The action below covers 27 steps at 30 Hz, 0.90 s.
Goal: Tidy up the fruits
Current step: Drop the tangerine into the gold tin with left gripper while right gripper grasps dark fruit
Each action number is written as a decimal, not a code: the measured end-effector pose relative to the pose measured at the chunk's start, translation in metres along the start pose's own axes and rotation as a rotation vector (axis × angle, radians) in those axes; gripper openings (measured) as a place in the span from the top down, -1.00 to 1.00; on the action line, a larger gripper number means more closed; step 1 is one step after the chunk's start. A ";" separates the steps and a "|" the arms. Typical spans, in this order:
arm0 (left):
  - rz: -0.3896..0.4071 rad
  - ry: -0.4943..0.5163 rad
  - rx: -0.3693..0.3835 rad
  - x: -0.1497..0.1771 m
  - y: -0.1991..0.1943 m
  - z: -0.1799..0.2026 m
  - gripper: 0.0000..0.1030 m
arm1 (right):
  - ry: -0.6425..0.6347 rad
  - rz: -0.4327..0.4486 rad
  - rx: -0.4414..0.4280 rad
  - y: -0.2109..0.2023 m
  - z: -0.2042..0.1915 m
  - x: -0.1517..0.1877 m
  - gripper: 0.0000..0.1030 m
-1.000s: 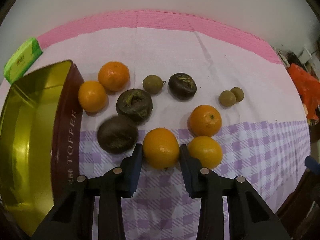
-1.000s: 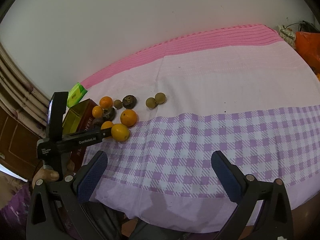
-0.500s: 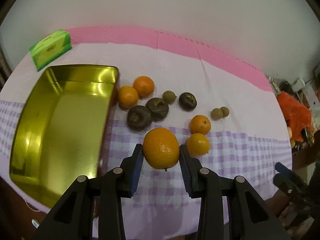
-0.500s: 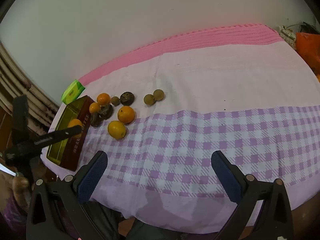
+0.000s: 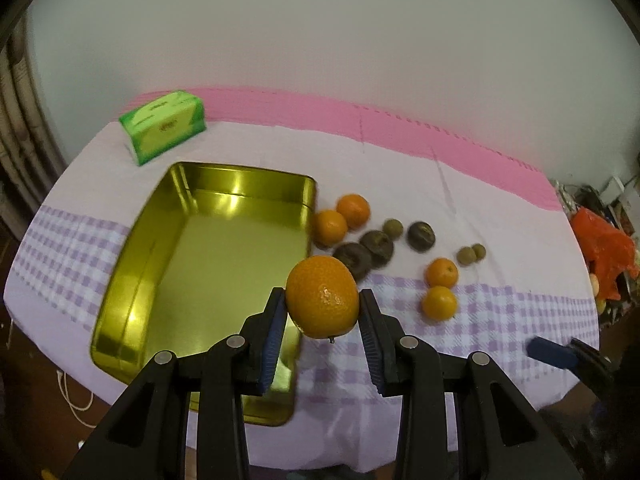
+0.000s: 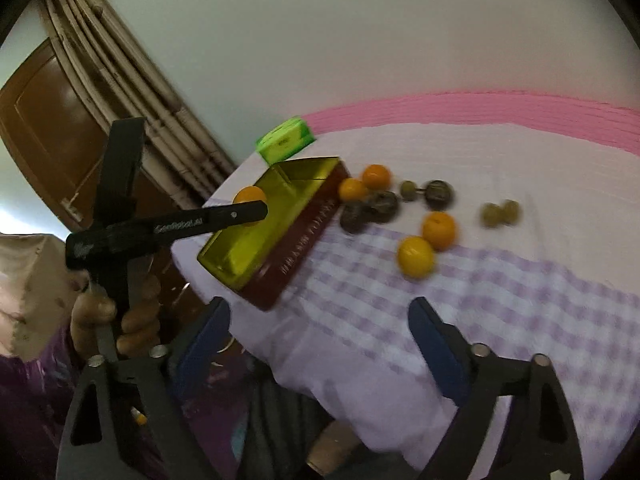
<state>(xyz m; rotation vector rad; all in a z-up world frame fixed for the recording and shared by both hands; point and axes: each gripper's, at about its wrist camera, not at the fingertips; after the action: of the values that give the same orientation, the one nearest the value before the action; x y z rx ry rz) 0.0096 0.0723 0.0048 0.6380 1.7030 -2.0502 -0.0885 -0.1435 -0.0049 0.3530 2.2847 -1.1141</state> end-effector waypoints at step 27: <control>-0.012 -0.044 -0.003 -0.001 0.010 -0.047 0.28 | 0.268 -0.189 0.149 0.176 0.025 -0.070 0.17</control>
<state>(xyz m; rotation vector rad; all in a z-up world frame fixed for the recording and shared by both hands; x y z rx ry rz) 0.0203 0.1164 -0.0097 0.5793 1.6885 -2.0545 0.0584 -0.0535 -0.0869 0.3693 2.5159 -1.4110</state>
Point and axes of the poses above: each gripper's, at about its wrist camera, not at the fingertips, and y roughly the way its jaws point, z to its right, x to its underside, and after that the axes turned 2 degrees about y, right-handed
